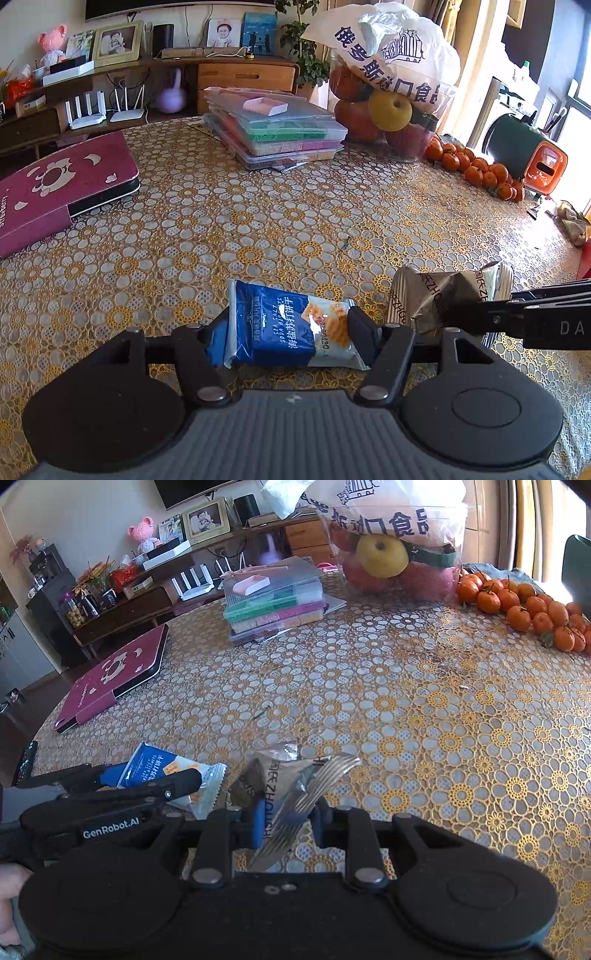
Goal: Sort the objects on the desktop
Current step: 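Grasp the blue cracker packet with the left tool while the right tool grasps the foil wrapper, then carry the cracker packet and foil wrapper with both tools over the red box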
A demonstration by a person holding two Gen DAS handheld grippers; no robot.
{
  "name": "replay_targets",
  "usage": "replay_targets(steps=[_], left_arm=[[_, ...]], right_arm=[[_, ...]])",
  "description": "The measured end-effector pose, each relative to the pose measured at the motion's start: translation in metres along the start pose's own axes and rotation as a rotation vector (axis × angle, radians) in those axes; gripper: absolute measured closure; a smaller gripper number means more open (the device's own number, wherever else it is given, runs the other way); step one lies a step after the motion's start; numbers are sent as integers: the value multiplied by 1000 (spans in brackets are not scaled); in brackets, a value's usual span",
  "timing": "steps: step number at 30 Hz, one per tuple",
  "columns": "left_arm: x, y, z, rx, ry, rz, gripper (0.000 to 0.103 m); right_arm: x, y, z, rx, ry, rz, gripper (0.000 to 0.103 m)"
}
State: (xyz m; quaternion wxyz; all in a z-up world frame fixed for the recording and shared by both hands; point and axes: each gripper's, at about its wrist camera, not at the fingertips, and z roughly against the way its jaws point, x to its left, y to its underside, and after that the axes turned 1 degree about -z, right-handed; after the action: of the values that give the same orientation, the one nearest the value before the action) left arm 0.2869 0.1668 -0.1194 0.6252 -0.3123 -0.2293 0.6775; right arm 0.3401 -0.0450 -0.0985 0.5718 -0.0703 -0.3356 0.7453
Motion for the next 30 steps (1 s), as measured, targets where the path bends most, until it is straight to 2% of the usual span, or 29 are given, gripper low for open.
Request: replay_targets(steps=[7,8,10,16,20,30], left_arm=[[-1,5,16,-5,34,56,50],[-2,5,19,-9,38,58,54],[-4,6,25,-12,60,71,72],[-13,7,39,-17,91,91,84],[-22,9,50,-27,111,96,89],[-44,11,76,-31,139,100,90]], right_arm=[[-10,8,16,-2,13,-11,80],[-11,9,19,-4,13,-10,80],[-12,11,24,-7,17,-9,80],[-18,18,41,-16,27,-12,80],[-21,22,53,-21,33,-12,80],[-32,32,84,-33,53,-23,80]])
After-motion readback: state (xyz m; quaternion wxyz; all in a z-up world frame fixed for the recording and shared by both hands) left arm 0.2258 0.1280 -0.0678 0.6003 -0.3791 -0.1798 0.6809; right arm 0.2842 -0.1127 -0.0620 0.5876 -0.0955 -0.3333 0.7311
